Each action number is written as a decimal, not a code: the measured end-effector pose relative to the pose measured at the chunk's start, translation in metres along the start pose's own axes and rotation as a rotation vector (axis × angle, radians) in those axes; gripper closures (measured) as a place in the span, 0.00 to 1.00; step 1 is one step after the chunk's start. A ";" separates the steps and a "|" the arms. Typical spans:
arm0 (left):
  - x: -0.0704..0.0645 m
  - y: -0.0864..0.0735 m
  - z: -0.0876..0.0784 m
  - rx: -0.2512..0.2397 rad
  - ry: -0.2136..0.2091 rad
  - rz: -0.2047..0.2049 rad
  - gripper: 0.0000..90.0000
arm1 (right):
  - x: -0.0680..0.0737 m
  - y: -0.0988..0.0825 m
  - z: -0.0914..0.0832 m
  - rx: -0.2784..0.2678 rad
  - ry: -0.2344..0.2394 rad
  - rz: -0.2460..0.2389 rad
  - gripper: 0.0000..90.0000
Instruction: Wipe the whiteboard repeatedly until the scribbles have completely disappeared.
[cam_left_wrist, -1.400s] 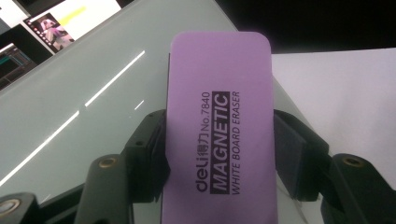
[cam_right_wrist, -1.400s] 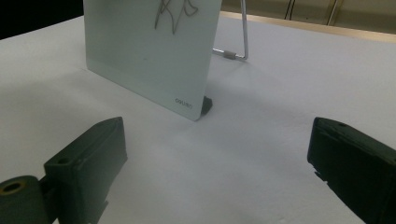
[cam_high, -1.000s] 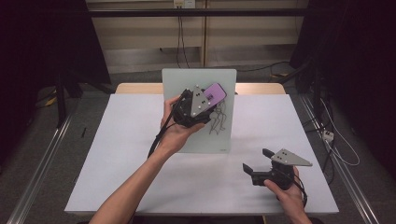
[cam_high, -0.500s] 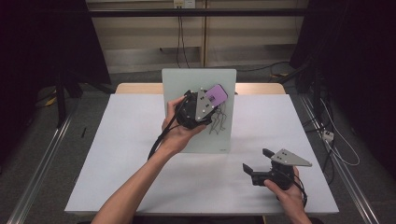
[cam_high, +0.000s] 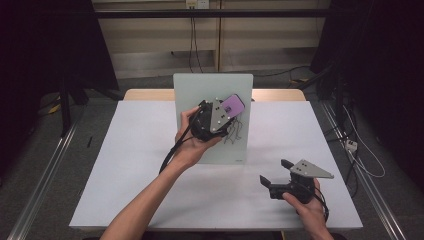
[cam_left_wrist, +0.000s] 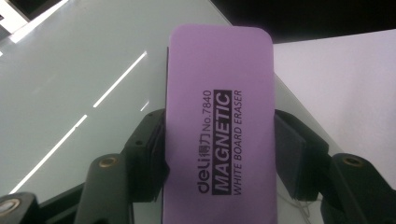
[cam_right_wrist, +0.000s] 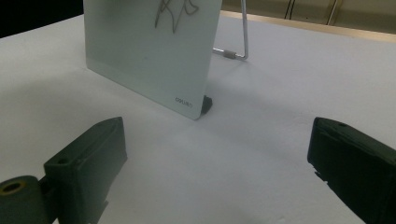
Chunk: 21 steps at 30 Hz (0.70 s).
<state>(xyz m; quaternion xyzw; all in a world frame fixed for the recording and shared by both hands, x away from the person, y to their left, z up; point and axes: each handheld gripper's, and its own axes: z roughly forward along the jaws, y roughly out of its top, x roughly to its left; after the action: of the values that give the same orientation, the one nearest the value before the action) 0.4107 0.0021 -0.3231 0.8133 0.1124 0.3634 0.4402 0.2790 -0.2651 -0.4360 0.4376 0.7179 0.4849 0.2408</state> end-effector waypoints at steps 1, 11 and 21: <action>-0.001 -0.001 0.001 0.001 -0.001 -0.003 0.46 | 0.000 0.000 0.000 0.000 0.000 0.001 0.05; -0.008 -0.006 0.004 0.012 -0.025 0.003 0.45 | 0.000 0.000 0.000 0.002 0.002 0.001 0.05; -0.015 -0.009 0.006 0.029 -0.059 0.004 0.46 | 0.000 0.000 0.000 0.002 0.002 0.000 0.05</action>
<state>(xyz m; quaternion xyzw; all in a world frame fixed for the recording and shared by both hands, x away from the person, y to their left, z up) 0.4059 -0.0038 -0.3400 0.8303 0.1030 0.3385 0.4307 0.2795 -0.2653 -0.4363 0.4374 0.7184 0.4847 0.2399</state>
